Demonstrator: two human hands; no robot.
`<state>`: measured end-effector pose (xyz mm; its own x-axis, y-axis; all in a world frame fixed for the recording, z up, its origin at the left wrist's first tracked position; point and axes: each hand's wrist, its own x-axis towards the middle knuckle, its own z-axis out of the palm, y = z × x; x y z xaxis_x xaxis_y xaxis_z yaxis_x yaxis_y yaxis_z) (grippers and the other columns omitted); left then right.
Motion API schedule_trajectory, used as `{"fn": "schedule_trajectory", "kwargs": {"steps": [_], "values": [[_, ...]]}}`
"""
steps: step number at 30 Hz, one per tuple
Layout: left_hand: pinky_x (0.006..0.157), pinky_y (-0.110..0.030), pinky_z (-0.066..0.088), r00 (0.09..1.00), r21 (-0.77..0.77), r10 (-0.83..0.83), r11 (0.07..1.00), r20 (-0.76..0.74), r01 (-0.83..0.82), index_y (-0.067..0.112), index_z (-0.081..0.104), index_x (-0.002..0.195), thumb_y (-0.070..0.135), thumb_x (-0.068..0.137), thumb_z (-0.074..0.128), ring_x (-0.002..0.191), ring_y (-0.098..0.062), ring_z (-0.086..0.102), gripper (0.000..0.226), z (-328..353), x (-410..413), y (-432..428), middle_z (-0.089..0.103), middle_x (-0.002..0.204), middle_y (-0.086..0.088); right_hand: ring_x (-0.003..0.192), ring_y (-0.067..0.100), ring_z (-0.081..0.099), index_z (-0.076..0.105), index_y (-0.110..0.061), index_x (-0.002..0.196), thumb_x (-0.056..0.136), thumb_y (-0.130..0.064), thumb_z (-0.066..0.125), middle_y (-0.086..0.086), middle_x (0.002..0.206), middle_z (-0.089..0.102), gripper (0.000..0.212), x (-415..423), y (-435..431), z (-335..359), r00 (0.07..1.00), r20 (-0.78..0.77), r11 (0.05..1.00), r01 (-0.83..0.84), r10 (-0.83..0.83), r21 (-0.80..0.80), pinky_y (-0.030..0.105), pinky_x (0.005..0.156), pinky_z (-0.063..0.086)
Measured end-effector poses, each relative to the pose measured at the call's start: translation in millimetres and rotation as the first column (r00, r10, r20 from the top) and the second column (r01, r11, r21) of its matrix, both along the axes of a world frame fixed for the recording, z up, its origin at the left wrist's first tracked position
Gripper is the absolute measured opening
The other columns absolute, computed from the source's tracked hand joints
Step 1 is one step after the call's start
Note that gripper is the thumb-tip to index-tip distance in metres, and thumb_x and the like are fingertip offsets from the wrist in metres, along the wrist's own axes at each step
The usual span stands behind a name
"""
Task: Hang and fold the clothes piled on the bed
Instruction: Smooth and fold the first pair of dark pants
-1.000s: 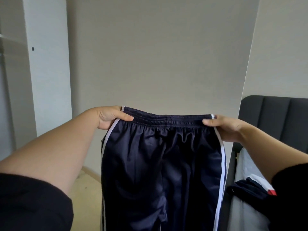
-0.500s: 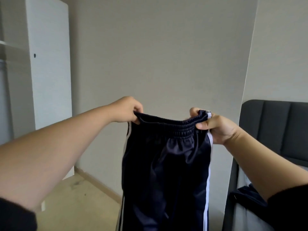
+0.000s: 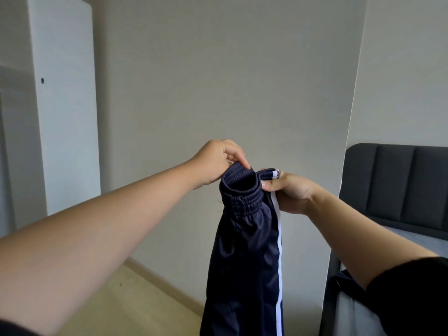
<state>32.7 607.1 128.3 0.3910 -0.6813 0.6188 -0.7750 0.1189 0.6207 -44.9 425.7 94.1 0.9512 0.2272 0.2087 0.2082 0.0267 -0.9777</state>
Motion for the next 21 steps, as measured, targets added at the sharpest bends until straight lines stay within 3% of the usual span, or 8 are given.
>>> {"fn": "schedule_trajectory", "kwargs": {"steps": [2, 5, 7, 10, 12, 14, 18, 21], "values": [[0.069, -0.008, 0.047, 0.997, -0.044, 0.052, 0.998, -0.057, -0.054, 0.017, 0.071, 0.078, 0.0, 0.08, 0.072, 0.076, 0.005, 0.062, 0.017, -4.9, 3.9, -1.2, 0.058, 0.094, 0.009, 0.093, 0.03, 0.067, 0.066, 0.0, 0.098, 0.06, -0.011, 0.084, 0.015, 0.099, 0.07, 0.044, -0.3, 0.3, 0.3, 0.999, 0.003, 0.999, 0.049, -0.049, 0.02, 0.038, 0.083, 0.054], [0.069, -0.016, 0.051, 0.957, -0.001, 0.097, 0.995, -0.273, -0.101, 0.026, 0.066, 0.103, 0.023, 0.098, 0.052, 0.098, -0.011, 0.064, 0.016, -4.1, 12.5, 2.4, 0.065, 0.106, 0.009, 0.082, 0.026, 0.07, 0.066, 0.0, 0.096, 0.069, -0.002, 0.068, 0.014, 0.091, 0.073, 0.027, -0.2, 2.2, -0.7, 0.968, 0.039, 0.963, 0.241, -0.247, 0.119, 0.033, 0.073, 0.057], [0.057, -0.021, 0.049, 0.922, 0.143, 0.112, 0.988, -0.371, -0.062, 0.025, 0.064, 0.106, 0.037, 0.098, 0.046, 0.083, -0.01, 0.067, 0.023, -3.5, 13.3, 5.8, 0.07, 0.095, 0.007, 0.078, 0.025, 0.071, 0.066, 0.001, 0.095, 0.067, -0.001, 0.066, 0.014, 0.087, 0.073, 0.028, 0.9, 2.1, -1.9, 0.932, 0.04, 0.921, 0.348, -0.36, 0.178, 0.031, 0.068, 0.058], [0.054, -0.022, 0.051, 0.956, 0.318, 0.237, 0.932, -0.172, -0.173, 0.017, 0.069, 0.098, 0.017, 0.095, 0.055, 0.064, -0.01, 0.064, 0.015, -10.1, 13.5, 2.2, 0.069, 0.079, 0.0, 0.074, 0.024, 0.071, 0.067, 0.002, 0.089, 0.067, 0.003, 0.066, 0.014, 0.083, 0.073, 0.022, 0.9, 4.6, -3.0, 0.909, 0.069, 0.901, 0.392, -0.41, 0.184, 0.029, 0.065, 0.058], [0.066, -0.026, 0.052, 0.962, 0.344, 0.266, 0.91, -0.058, -0.231, 0.012, 0.072, 0.097, 0.006, 0.093, 0.055, 0.073, -0.017, 0.064, 0.019, -12.9, 13.5, -0.4, 0.072, 0.09, -0.011, 0.072, 0.024, 0.071, 0.068, 0.001, 0.084, 0.065, 0.003, 0.068, 0.014, 0.082, 0.073, 0.019, -1.3, 6.0, -2.4, 0.909, 0.087, 0.908, 0.394, -0.408, 0.144, 0.029, 0.065, 0.057], [0.079, -0.026, 0.051, 0.964, 0.354, 0.264, 0.9, 0.015, -0.252, 0.015, 0.074, 0.093, 0.004, 0.091, 0.057, 0.086, -0.018, 0.067, 0.02, -12.2, 13.1, 0.3, 0.074, 0.095, -0.007, 0.073, 0.024, 0.071, 0.068, 0.001, 0.084, 0.065, 0.004, 0.068, 0.014, 0.082, 0.073, 0.019, -4.3, 6.5, -1.7, 0.913, 0.098, 0.917, 0.388, -0.395, 0.09, 0.029, 0.066, 0.057], [0.086, -0.028, 0.051, 0.949, 0.284, 0.31, 0.906, 0.06, -0.314, 0.024, 0.073, 0.083, 0.005, 0.088, 0.061, 0.091, -0.017, 0.068, 0.023, -11.7, 13.4, -1.9, 0.074, 0.089, 0.0, 0.073, 0.024, 0.07, 0.068, 0.001, 0.088, 0.069, 0.01, 0.066, 0.013, 0.083, 0.073, 0.021, -5.9, 9.7, -3.8, 0.907, 0.116, 0.914, 0.401, -0.406, 0.06, 0.029, 0.067, 0.057], [0.08, -0.024, 0.049, 0.949, 0.287, 0.308, 0.905, 0.072, -0.315, 0.023, 0.074, 0.082, 0.005, 0.088, 0.061, 0.084, -0.014, 0.065, 0.023, -14.7, 12.9, -6.9, 0.072, 0.085, 0.002, 0.067, 0.023, 0.069, 0.067, 0.0, 0.082, 0.073, 0.014, 0.066, 0.012, 0.076, 0.072, 0.017, -3.4, 15.9, -7.7, 0.863, 0.141, 0.874, 0.48, -0.486, 0.076, 0.028, 0.063, 0.057]]}}
